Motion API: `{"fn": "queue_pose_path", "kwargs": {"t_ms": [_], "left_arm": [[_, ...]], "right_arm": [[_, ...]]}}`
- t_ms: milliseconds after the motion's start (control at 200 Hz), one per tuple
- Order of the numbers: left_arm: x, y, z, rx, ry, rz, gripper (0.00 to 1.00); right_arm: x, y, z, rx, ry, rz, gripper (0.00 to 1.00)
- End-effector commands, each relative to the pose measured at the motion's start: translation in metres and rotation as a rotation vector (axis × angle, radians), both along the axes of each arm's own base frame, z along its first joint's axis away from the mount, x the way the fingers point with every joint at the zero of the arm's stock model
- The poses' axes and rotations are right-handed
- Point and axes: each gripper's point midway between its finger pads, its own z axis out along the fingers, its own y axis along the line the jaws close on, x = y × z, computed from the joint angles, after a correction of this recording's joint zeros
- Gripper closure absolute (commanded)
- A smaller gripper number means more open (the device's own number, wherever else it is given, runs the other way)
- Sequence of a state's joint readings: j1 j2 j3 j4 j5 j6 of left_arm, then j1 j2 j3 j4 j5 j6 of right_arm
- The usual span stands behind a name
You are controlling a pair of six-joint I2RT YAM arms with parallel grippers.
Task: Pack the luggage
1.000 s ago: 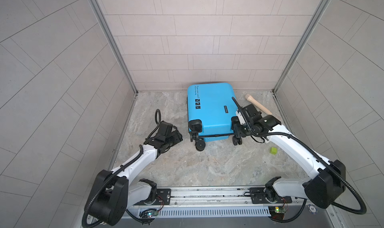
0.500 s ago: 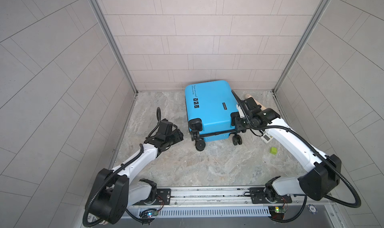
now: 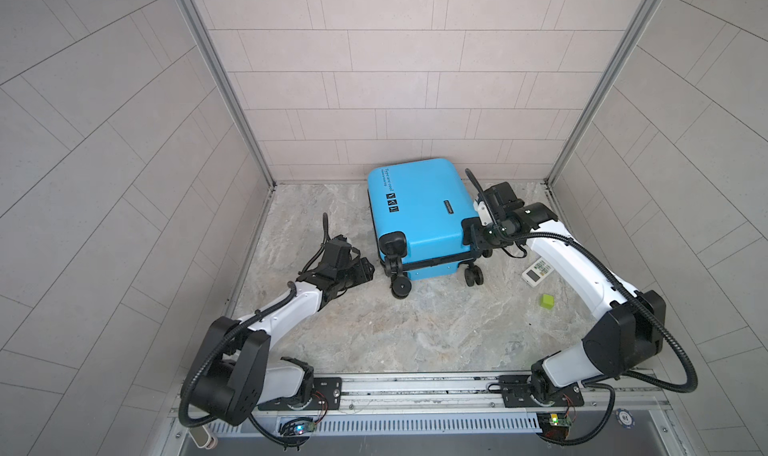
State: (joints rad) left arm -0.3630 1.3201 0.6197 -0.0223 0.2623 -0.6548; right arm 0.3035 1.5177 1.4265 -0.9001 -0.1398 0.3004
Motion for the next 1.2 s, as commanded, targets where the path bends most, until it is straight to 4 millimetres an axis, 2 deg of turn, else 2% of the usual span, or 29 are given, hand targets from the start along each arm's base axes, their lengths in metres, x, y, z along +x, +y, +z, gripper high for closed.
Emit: {"fn": "queue_pose_path", "kwargs": {"t_ms": [0, 180, 420, 510, 565, 630, 695, 761, 871, 926, 1031, 1111, 1196], "left_arm": [[0.019, -0.018, 0.023, -0.026, -0.085, -0.037, 0.38], [0.030, -0.035, 0.024, -0.038, -0.095, -0.059, 0.38], [0.042, -0.069, 0.025, -0.055, -0.105, -0.120, 0.40], [0.042, -0.069, 0.027, -0.050, -0.114, -0.123, 0.41], [0.038, -0.063, 0.029, -0.028, -0.123, -0.117, 0.41], [0.032, -0.052, 0.033, 0.004, -0.131, -0.110, 0.41], [0.025, -0.040, 0.037, 0.035, -0.144, -0.103, 0.41], [0.018, -0.026, 0.043, 0.068, -0.165, -0.072, 0.41], [0.010, 0.003, 0.057, 0.120, -0.241, 0.024, 0.40], [0.006, 0.018, 0.063, 0.145, -0.272, 0.073, 0.38], [0.000, 0.047, 0.076, 0.210, -0.333, 0.179, 0.33], [-0.004, 0.067, 0.089, 0.262, -0.380, 0.255, 0.29], [-0.008, 0.082, 0.102, 0.314, -0.428, 0.298, 0.25]], "right_arm": [[0.030, -0.005, 0.027, 0.035, -0.106, -0.050, 0.78], [0.040, -0.006, 0.024, 0.048, -0.062, -0.053, 0.78], [0.050, -0.010, 0.023, 0.078, -0.041, -0.070, 0.78], [0.045, -0.009, 0.022, 0.091, -0.034, -0.072, 0.74], [0.040, -0.010, 0.024, 0.095, -0.036, -0.075, 0.63], [0.033, -0.015, 0.031, 0.086, -0.057, -0.094, 0.39], [0.026, -0.021, 0.041, 0.080, -0.088, -0.109, 0.21], [0.020, -0.022, 0.053, 0.088, -0.125, -0.113, 0.12], [0.008, -0.024, 0.076, 0.121, -0.189, -0.147, 0.09], [0.001, -0.014, 0.085, 0.144, -0.218, -0.134, 0.08], [-0.014, 0.025, 0.100, 0.145, -0.274, -0.052, 0.05], [-0.026, 0.068, 0.102, 0.158, -0.292, 0.027, 0.03], [-0.034, 0.109, 0.095, 0.186, -0.270, 0.084, 0.02]]}}
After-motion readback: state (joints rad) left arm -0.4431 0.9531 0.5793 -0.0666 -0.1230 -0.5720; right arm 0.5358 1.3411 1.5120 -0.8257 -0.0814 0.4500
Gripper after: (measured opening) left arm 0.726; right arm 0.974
